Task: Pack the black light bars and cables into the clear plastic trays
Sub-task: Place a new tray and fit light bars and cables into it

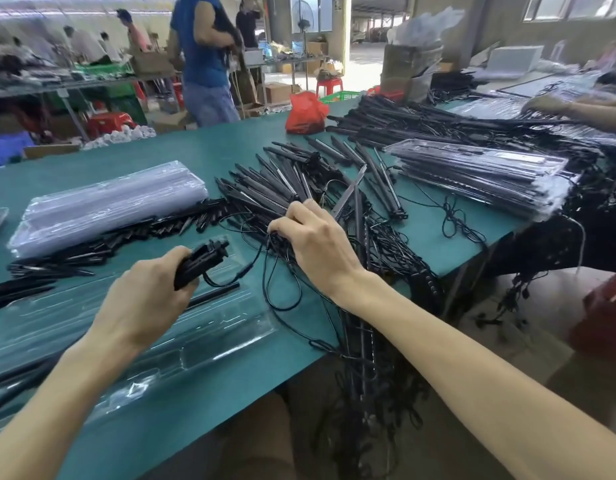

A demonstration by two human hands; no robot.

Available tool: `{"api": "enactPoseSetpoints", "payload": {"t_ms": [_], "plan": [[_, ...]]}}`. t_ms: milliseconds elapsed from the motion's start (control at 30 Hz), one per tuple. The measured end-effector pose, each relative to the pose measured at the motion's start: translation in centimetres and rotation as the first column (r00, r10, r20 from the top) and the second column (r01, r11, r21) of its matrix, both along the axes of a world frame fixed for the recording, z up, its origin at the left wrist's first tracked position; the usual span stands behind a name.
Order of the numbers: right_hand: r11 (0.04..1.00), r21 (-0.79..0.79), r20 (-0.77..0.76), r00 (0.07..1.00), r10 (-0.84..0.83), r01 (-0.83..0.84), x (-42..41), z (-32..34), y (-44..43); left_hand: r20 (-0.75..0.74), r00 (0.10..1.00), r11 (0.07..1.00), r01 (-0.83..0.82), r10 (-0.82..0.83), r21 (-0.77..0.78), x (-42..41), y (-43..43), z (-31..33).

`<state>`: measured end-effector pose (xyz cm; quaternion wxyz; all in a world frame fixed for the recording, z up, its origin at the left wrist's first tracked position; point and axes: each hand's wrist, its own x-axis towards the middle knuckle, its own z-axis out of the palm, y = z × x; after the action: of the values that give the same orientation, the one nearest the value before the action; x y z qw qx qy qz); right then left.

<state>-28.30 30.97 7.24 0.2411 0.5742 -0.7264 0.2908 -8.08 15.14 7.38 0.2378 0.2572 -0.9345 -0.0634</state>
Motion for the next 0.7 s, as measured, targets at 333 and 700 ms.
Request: {"api": "enactPoseSetpoints", "payload": {"t_ms": [333,700], "plan": [[0.94,0.002,0.436,0.846,-0.307,0.341,-5.6,-0.4,5.0,0.209,0.978,0.997,-0.036,0.02,0.072,-1.2,0.8,-3.1],[0.966,-0.014,0.93,0.358,-0.082,0.26,-9.8,0.0,6.8,0.238,0.955,0.937,0.092,-0.18,0.338,-3.7,2.5,0.5]]}}
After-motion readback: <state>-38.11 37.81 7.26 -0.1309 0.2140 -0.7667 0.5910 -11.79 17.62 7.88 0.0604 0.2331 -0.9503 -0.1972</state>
